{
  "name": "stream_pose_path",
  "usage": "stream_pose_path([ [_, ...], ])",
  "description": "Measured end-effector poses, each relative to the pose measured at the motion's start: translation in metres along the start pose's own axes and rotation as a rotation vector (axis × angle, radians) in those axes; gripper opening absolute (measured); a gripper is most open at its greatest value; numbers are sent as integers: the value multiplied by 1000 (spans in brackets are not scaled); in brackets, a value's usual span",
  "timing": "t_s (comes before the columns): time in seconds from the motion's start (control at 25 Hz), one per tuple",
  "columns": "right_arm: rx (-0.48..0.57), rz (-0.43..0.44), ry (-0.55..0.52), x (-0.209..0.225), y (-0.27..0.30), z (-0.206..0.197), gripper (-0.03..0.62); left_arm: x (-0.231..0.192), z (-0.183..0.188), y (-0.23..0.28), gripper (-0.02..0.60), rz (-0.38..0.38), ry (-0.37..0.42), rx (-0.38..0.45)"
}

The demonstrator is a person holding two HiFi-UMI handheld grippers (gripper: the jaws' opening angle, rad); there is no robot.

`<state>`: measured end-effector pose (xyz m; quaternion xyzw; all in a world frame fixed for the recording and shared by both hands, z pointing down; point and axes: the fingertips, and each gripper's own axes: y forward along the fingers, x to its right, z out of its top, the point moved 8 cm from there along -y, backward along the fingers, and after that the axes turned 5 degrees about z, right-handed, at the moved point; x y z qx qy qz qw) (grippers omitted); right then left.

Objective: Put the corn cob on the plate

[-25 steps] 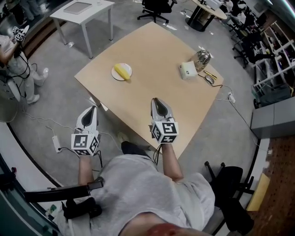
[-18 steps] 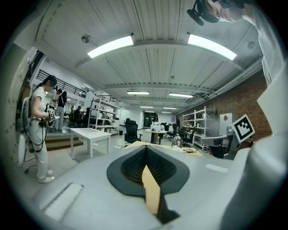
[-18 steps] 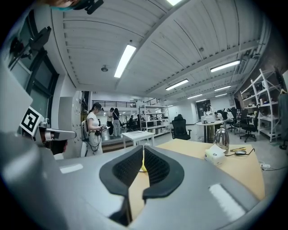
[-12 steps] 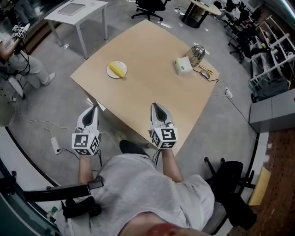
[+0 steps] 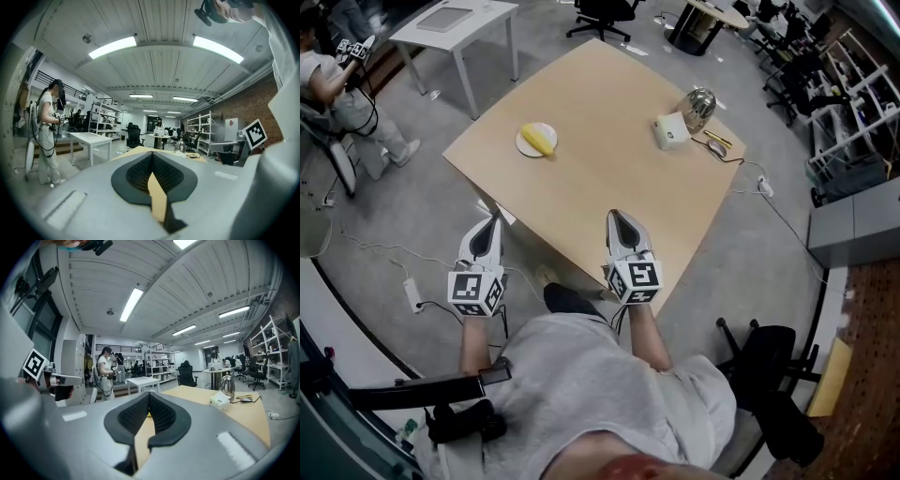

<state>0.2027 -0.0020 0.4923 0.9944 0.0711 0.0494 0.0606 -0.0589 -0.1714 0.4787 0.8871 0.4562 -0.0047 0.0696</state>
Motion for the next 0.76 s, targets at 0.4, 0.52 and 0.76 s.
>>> stream_pose_path([
  [0.4, -8, 13, 4, -1, 1, -1, 6, -2, -1, -1, 18, 8, -4, 1],
  [0.52, -10, 18, 3, -1, 3, -2, 6, -2, -2, -1, 19, 12, -6, -1],
  [0.76, -8, 24, 7, -3, 4, -3, 6, -4, -3, -3, 18, 15, -5, 0],
])
